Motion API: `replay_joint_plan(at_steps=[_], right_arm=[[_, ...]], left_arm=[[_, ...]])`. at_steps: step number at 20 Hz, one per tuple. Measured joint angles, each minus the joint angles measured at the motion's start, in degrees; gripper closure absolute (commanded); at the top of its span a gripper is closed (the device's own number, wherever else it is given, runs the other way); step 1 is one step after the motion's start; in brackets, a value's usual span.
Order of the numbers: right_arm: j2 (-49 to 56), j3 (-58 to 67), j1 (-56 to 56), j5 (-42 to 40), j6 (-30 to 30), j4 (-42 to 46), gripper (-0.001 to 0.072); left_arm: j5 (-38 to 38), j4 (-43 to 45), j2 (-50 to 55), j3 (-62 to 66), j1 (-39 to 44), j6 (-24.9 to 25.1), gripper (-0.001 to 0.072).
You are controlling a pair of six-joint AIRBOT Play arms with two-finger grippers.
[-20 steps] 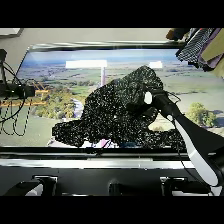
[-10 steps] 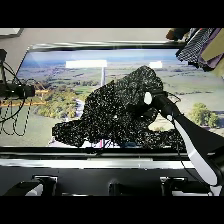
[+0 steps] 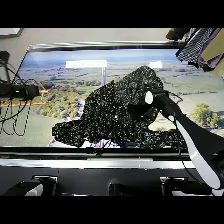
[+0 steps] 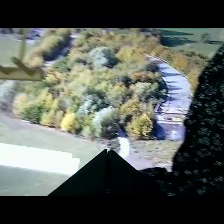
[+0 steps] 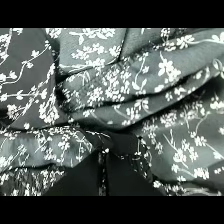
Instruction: Fold the clothes and pants, and hang the long-sleeved shirts on hangers.
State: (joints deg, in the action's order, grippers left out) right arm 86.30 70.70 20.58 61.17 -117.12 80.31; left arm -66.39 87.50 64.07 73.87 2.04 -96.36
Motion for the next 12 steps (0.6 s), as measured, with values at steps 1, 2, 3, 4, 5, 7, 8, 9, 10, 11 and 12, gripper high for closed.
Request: replay_joint_plan(at_steps=[1, 2, 3, 4, 5, 7, 8, 9, 10, 11, 12], right_arm=[[-0.6, 0.0, 0.0, 0.5, 0.1, 0.0, 0.0676], [-1.2, 0.0, 0.0, 0.9, 0.2, 0.0, 0.0676], [-1.9, 0.0, 0.0, 1.3, 0.2, 0.0, 0.0676], [-2.5, 0.0, 0.0, 1.7, 0.2, 0.0, 0.0676], [-3.0, 0.0, 0.0, 2.0, 0.4, 0.0, 0.0676], [-3.8, 0.0, 0.0, 2.6, 0.7, 0.0, 0.0676], [-4.0, 0.0, 0.0, 2.9, 1.0, 0.0, 0.0676], [-4.2, 0.0, 0.0, 3.0, 1.2, -0.1, 0.0676], [-4.3, 0.0, 0.0, 3.2, 1.5, -0.1, 0.0676], [-4.4, 0.0, 0.0, 3.3, 1.8, -0.1, 0.0676], [-4.5, 0.0, 0.0, 3.3, 1.9, -0.1, 0.0676]], left_arm=[[-0.3, -2.9, 1.7, 0.0, 1.5, -0.6, 0.0608], [-0.6, -4.8, 3.5, 0.1, 3.4, -1.7, 0.0562], [-0.6, -6.3, 6.0, 0.5, 5.8, -2.9, 0.0469], [-0.9, -7.3, 8.5, 1.0, 8.2, -3.9, 0.0356], [-0.9, -8.5, 11.4, 1.9, 10.9, -5.3, 0.0328], [-1.0, -9.5, 17.1, 4.5, 15.6, -7.7, 0.0328], [-1.1, -9.9, 19.9, 6.2, 17.5, -8.7, 0.0329], [-1.1, -10.2, 22.8, 8.2, 19.3, -9.7, 0.0328], [-1.1, -10.5, 25.3, 10.1, 20.6, -10.6, 0.0329], [-1.2, -10.7, 27.8, 12.2, 21.8, -11.5, 0.0329], [-1.4, -10.7, 30.0, 14.2, 22.6, -12.1, 0.0329]])
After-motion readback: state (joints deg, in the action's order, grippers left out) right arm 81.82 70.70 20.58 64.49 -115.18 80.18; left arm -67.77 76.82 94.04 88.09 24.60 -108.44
